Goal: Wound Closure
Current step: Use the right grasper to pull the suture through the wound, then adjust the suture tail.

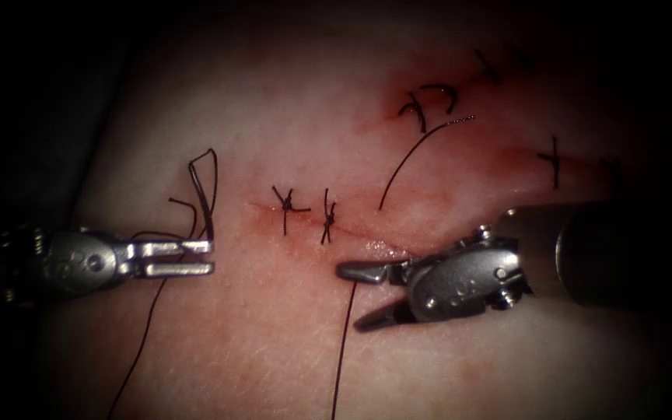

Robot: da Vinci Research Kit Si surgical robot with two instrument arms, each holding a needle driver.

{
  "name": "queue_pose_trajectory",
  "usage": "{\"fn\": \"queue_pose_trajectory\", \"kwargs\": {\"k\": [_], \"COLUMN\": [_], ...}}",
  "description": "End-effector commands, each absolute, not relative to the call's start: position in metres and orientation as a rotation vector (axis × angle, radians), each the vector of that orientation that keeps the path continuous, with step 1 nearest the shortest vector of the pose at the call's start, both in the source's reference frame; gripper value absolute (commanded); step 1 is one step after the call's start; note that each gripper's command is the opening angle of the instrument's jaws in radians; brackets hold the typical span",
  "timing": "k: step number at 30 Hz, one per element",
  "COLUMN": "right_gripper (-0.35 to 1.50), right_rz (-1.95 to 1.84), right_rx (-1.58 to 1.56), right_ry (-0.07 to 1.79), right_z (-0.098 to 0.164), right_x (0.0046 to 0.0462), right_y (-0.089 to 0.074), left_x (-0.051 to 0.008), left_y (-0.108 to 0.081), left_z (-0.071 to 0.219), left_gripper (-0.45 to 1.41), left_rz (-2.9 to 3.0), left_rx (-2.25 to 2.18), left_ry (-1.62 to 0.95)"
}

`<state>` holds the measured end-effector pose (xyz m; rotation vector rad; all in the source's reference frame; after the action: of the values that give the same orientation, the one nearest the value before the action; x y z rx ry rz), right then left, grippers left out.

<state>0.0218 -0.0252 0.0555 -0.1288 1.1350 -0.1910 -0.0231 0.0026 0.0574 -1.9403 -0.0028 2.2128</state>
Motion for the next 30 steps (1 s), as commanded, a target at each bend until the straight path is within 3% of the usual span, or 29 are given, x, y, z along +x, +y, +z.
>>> {"fn": "queue_pose_trajectory", "kwargs": {"k": [1,2,3,24,25,28,30], "right_gripper": [0.22,-0.3,-0.35,-0.35,0.22,1.16,1.23], "right_rz": [-0.201,-0.201,-0.208,-0.23,-0.217,-0.02,0.091], "right_rx": [-0.131,-0.112,-0.072,-0.016,-0.031,-0.014,0.03], "right_ry": [1.131,1.119,1.102,1.119,1.136,1.214,1.244], "right_z": [0.0561,0.0559,0.0557,0.0516,0.0515,0.0515,0.0516], "right_x": [0.0224,0.0223,0.0222,0.0225,0.022,0.0198,0.0181], "right_y": [-0.0258,-0.026,-0.0261,-0.032,-0.0319,-0.0312,-0.0307], "left_x": [-0.0236,-0.0236,-0.0236,-0.0236,-0.0236,-0.0236,-0.0236], "left_y": [0.0024,0.0024,0.0024,0.0024,0.0024,0.0024,0.0024], "left_z": [0.0581,0.0581,0.0581,0.0581,0.0581,0.0582,0.0582], "left_gripper": [-0.45,-0.45,-0.45,-0.45,-0.45,-0.45,-0.45], "left_rz": [2.212,2.212,2.212,2.212,2.212,2.212,2.212], "left_rx": [-1.942,-1.942,-1.942,-1.942,-1.942,-1.942,-1.942], "left_ry": [-0.005,-0.005,-0.005,-0.004,-0.004,-0.004,-0.004]}}
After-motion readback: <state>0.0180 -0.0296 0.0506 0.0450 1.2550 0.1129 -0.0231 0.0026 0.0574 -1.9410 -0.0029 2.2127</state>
